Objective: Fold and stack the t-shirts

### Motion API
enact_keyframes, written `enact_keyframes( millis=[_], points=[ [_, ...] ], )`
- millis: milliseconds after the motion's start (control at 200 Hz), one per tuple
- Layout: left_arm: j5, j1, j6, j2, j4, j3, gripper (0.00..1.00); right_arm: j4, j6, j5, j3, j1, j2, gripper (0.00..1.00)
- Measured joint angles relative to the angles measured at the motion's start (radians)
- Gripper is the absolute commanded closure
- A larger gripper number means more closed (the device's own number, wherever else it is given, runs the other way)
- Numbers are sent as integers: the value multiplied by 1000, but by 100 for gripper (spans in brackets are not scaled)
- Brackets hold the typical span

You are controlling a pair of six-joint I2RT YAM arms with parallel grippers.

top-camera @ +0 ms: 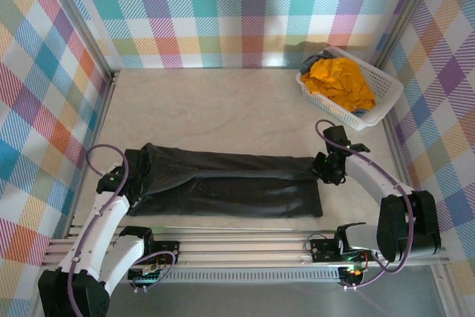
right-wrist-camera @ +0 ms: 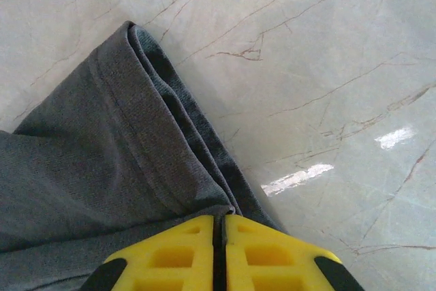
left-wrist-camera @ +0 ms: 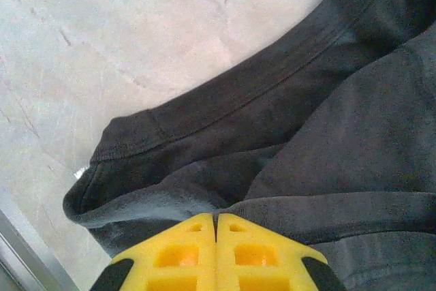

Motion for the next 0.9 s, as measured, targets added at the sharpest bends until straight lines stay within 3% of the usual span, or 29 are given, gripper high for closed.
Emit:
enact_keyframes(
  millis=[120,340,490,580,730,810,900],
  points=[
    [11,0,-23,0,5,-29,100,-9,11,23,-3,2,-38,100],
    [4,0,-34,-33,5,-29,100,-13,14,32,-4,2,-54,100],
    [-21,0,-45,-115,-19,-4,100,-7,14,28,-13,2,-29,94],
    [-29,0,-48,-146,-22,0,100,-7,13,29,-16,2,-24,85],
    [-5,0,-61,-142,-15,-35,100,-10,14,33,-15,2,-24,81],
    [9,0,-78,-133,-16,-70,100,-15,12,39,-12,2,-24,73],
    [19,0,-93,-132,-16,-96,93,-22,12,48,-5,5,-31,70]
  ],
)
